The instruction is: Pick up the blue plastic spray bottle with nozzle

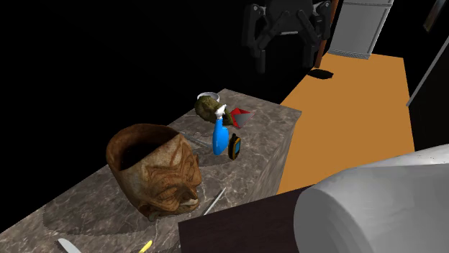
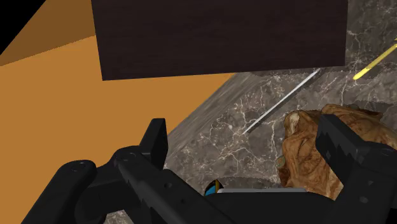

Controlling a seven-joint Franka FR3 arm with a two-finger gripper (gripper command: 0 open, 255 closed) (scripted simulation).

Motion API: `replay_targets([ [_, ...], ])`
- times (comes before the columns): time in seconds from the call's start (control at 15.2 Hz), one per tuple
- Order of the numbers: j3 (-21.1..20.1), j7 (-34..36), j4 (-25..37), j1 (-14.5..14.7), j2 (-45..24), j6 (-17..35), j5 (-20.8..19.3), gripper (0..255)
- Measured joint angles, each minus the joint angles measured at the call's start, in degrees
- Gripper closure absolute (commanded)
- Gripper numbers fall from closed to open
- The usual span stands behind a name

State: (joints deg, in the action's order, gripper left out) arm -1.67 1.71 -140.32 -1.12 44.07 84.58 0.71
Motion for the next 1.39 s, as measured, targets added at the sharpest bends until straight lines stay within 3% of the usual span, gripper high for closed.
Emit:
replay_targets([
  [0.4, -0.84, 3.84, 0.83, -0.93, -8.08, 5.99, 1.88, 0],
  [0.86, -2.77, 11.24, 4.60, -1.69, -23.75, 16.09, 5.42, 0],
  [1.39, -2.86, 17.68, 14.89, -2.70, -43.22, 23.55, 7.91, 0],
])
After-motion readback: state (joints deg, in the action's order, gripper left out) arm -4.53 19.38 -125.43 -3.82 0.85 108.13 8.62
